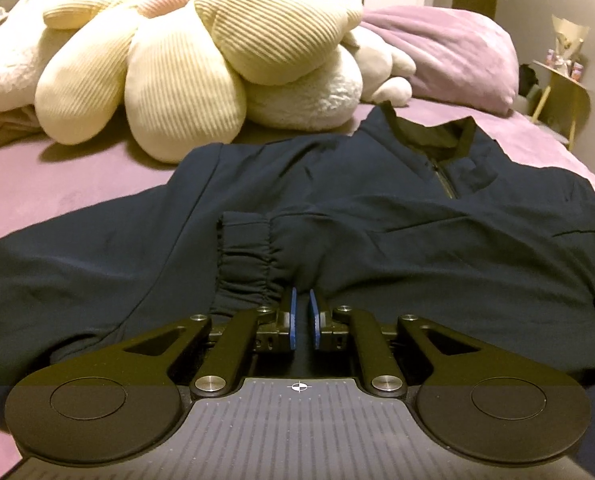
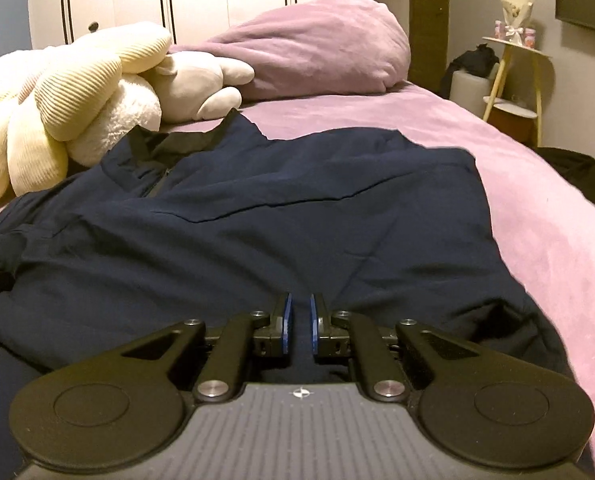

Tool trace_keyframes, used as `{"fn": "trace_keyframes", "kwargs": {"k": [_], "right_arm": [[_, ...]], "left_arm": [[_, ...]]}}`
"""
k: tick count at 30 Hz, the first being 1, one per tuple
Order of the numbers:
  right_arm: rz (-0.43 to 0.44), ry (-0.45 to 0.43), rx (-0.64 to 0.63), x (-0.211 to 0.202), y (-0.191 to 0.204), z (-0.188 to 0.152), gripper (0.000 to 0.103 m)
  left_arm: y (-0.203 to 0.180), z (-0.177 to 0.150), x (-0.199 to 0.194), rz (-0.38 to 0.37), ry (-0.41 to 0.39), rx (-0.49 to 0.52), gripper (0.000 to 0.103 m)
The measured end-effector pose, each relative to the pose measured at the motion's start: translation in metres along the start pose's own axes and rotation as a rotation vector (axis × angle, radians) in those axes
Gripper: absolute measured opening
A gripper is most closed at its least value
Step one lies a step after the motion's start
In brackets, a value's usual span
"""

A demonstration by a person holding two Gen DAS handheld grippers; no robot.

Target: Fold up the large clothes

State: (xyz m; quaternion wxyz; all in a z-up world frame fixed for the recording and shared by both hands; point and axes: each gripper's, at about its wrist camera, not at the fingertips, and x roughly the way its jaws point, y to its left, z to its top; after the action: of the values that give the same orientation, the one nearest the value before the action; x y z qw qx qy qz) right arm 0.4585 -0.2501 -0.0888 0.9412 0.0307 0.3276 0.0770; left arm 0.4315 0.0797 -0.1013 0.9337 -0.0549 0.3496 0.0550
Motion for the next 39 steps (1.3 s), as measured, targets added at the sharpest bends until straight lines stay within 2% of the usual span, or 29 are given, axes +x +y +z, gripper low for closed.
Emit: {"fn": "trace_keyframes", "kwargs": {"k": [7,12,14,15,16,18,20,22,25,27,29,31,33,35,39], "right_arm": [[-0.027,-0.017,-0.043,0.005,0.006,-0.002,0.008],[-0.03,-0.018,-0.049,0.004,0.007,-0.002,0.008],[-0.052,-0.009,-0.071,0.002,0.012,-0.001,0.008],[-0.069,0.001,-0.081,-0.001,0.015,0.002,0.009],[-0.09,0.012,-0.093,-0.008,0.021,0.004,0.011],[-0.083,-0.014,-0.101,-0.024,0.029,0.003,0.012],[-0.072,-0.033,-0.125,-0.034,0.041,-0.006,0.013],[-0.081,0.026,-0.146,-0.024,0.049,-0.015,0.013],[-0.101,0.042,-0.191,-0.016,0.055,-0.015,0.013],[-0.088,0.063,-0.142,-0.019,0.05,-0.007,0.013],[-0.036,0.068,-0.054,-0.032,0.042,-0.002,0.013],[0.033,0.044,0.015,-0.055,0.036,-0.005,0.015],[0.105,0.026,0.07,-0.081,0.031,-0.016,0.018],[0.166,0.026,0.119,-0.102,0.026,-0.03,0.019],[0.238,0.052,0.199,-0.131,0.022,-0.057,0.021]], "left_arm": [[0.001,-0.003,0.0,-0.012,-0.009,0.037,0.012],[-0.008,0.0,-0.003,0.023,0.008,0.107,0.013],[-0.009,0.003,-0.012,0.009,0.03,0.093,0.033],[-0.008,0.003,-0.018,0.0,0.021,0.08,0.069],[-0.008,0.001,-0.025,0.032,-0.004,0.073,0.103],[-0.006,-0.005,-0.029,0.122,-0.04,0.101,0.103],[0.006,-0.008,-0.021,0.115,0.042,0.081,0.103],[0.028,-0.008,-0.031,0.052,0.03,-0.04,0.103],[0.062,-0.007,-0.057,-0.004,0.011,-0.225,0.103],[0.092,-0.016,-0.084,-0.078,-0.028,-0.331,0.103],[0.123,-0.027,-0.109,-0.076,-0.049,-0.393,0.103],[0.166,-0.041,-0.132,-0.027,-0.066,-0.452,0.103],[0.211,-0.053,-0.15,0.055,-0.08,-0.515,0.103],[0.262,-0.067,-0.163,0.152,-0.093,-0.632,0.103],[0.347,-0.093,-0.175,0.236,-0.124,-0.874,0.101]]}}
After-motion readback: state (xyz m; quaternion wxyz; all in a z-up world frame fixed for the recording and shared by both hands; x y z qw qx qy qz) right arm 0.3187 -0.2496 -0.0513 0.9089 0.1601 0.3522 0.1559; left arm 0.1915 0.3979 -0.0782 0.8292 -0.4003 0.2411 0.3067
